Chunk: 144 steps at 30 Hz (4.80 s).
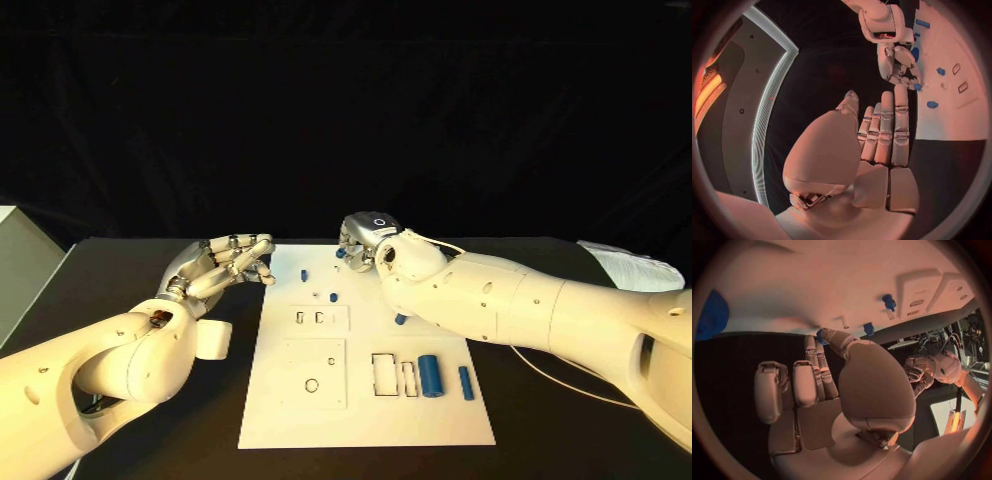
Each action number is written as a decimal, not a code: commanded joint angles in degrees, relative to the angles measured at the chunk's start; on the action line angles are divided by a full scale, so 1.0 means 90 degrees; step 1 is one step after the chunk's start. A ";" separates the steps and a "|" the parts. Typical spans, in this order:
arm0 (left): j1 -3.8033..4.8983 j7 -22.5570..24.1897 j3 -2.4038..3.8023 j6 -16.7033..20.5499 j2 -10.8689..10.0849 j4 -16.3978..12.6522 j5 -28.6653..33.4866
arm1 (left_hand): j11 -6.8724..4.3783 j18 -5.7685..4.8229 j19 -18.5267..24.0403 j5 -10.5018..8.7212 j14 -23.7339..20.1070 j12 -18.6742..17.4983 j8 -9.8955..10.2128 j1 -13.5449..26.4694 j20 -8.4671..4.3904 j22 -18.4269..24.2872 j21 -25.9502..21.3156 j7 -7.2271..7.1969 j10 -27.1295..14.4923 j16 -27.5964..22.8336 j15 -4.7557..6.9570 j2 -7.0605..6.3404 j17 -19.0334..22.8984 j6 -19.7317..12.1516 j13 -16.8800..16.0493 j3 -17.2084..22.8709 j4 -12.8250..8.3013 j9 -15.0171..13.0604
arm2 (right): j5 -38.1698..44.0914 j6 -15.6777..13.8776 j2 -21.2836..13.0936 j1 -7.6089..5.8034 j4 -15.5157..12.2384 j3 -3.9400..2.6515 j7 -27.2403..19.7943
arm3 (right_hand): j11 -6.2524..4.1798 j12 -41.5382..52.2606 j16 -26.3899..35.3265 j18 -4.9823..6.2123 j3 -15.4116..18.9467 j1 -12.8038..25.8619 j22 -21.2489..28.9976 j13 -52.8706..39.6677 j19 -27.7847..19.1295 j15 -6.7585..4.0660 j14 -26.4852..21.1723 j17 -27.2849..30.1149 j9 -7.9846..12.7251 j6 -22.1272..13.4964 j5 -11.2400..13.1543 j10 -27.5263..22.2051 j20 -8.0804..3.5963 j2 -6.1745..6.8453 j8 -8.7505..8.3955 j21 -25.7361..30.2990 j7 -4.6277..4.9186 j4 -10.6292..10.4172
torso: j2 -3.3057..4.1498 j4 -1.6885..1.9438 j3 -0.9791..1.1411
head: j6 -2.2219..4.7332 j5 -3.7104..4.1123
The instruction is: Assemble the parts on the task board
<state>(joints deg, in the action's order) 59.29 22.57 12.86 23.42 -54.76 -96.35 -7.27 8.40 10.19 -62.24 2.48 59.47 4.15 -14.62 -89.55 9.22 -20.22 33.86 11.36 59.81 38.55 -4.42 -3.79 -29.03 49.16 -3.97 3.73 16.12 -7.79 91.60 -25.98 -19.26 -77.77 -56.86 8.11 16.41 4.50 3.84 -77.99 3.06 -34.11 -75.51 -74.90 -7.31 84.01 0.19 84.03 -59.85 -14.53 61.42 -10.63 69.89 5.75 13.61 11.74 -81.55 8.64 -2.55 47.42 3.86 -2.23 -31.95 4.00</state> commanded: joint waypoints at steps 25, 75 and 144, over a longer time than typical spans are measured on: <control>0.0005 0.0046 0.0007 -0.0172 0.0027 0.0105 0.0001 | -0.0013 -0.0005 0.0077 0.0034 -0.0078 -0.0013 0.0033 0.0011 -0.0006 -0.0041 0.0068 0.0006 0.0023 0.0059 0.0008 -0.0004 -0.0011 0.0031 0.0000 0.0019 0.0004 0.0006 | -0.0435 -0.0659 -0.0965 -0.0094 -0.0924 -0.0026 -0.0133 | 0.0074 0.0194 0.0036 0.0143 0.0765 -0.0162 0.0643 0.0149 -0.0187 0.0007 0.0041 0.0335 -0.0006 -0.0803 -0.0033 -0.0346 0.0032 0.0023 -0.0538 0.0671 0.0052 -0.0200 | -0.0044 -0.0079 0.0008 | 0.0085 0.0002; -0.0013 0.0012 0.0006 -0.0230 0.0071 0.0196 -0.0112 | -0.0079 0.0013 0.0362 0.0034 -0.0139 0.0141 0.0098 0.0088 -0.0011 -0.0304 0.0405 -0.0030 0.0380 0.0194 0.0051 -0.0026 -0.0011 0.0059 -0.0057 0.0002 0.0026 0.0011 | -0.2037 0.0725 -0.1738 -0.0127 -0.0966 -0.0043 0.0351 | 0.0063 0.9574 -0.1309 -0.0340 0.2512 -0.0424 -0.1677 -0.9188 0.0666 0.0071 0.0634 -0.3213 -0.0283 -0.1115 -0.0408 0.2235 0.0105 -0.0104 -0.0144 -0.0938 0.0128 -0.0961 | -0.0067 -0.0194 0.0139 | 0.0004 -0.0003; -0.0014 -0.0077 0.0005 -0.0274 0.0095 0.0241 -0.0108 | -0.0069 0.0014 0.0396 0.0034 -0.0153 0.0110 0.0102 0.0047 -0.0005 -0.0342 0.0456 -0.0026 0.0320 0.0210 0.0044 -0.0001 -0.0006 0.0072 -0.0041 0.0027 0.0006 0.0008 | -0.0188 -0.0298 -0.1180 -0.0038 -0.1904 -0.0044 0.0265 | -0.0158 0.9574 -0.1308 -0.0340 0.1597 -0.0533 -0.1677 -0.9188 0.0666 -0.0185 0.0635 -0.3219 -0.0305 -0.0400 -0.0706 0.2235 -0.0122 -0.0191 0.0043 -0.0938 -0.0118 -0.1197 | -0.0060 -0.0182 0.0131 | 0.0070 -0.0022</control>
<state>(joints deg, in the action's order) 59.15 21.61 12.86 21.98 -54.06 -94.12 -8.03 7.89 10.17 -59.16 2.48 58.24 5.48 -13.95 -89.26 9.23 -23.25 37.60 10.96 63.17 40.11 -4.21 -4.08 -29.04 49.57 -4.44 3.89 16.28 -7.75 86.51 -28.34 -30.22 -78.20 -74.18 7.73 19.44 3.64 89.88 -89.42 0.39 -19.47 -80.38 -74.93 -74.94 83.89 -1.14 83.93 -74.92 -17.00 56.64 -17.28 84.00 5.03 11.20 11.56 -89.87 8.65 -13.36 46.82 2.16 -1.03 -31.43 3.80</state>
